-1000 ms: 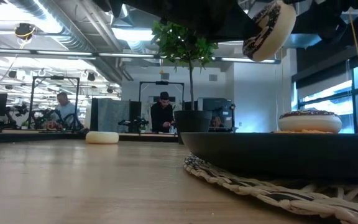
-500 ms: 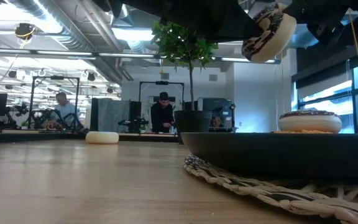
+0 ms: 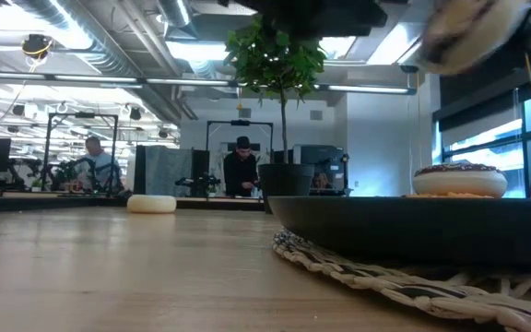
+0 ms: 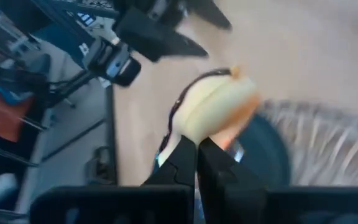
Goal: Pick & Place donuts
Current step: Put the big black donut on the white plate
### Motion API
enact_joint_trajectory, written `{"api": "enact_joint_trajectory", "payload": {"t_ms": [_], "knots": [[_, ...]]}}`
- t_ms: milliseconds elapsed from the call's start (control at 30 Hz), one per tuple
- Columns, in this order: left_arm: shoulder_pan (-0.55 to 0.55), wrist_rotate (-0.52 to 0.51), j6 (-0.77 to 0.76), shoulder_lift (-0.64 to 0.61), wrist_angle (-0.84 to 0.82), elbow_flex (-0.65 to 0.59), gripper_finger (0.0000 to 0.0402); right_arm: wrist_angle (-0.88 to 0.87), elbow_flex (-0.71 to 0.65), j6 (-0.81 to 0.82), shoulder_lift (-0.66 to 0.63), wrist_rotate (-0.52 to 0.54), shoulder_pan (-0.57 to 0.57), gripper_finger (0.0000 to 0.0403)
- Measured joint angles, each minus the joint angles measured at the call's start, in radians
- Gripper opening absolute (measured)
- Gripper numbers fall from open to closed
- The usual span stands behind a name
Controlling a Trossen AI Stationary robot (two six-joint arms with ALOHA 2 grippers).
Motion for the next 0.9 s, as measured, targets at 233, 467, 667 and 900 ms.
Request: {"api": "enact_joint_trajectory", "payload": {"t_ms": [233, 467, 667, 900], "knots": [[-0.029, 0.004, -0.021, -0.003, 0.0, 0.0, 0.0131, -0.078, 0.0, 0.389, 0.031, 0.095, 0.205, 0.0004], [-0.023, 0.004, -0.047, -0.003, 0.004, 0.0, 0.0129, -0.277, 0.0, 0.725, 0.112, 0.225, 0.348, 0.0004], [-0.017, 0.011, -0.084, -0.003, 0.004, 0.0, 0.0129, -0.336, -0.001, 0.839, 0.21, 0.184, 0.351, 0.0004], [-0.018, 0.013, -0.084, -0.003, 0.004, 0.0, 0.013, -0.335, -0.001, 0.903, 0.292, 0.176, 0.352, 0.0004]]}}
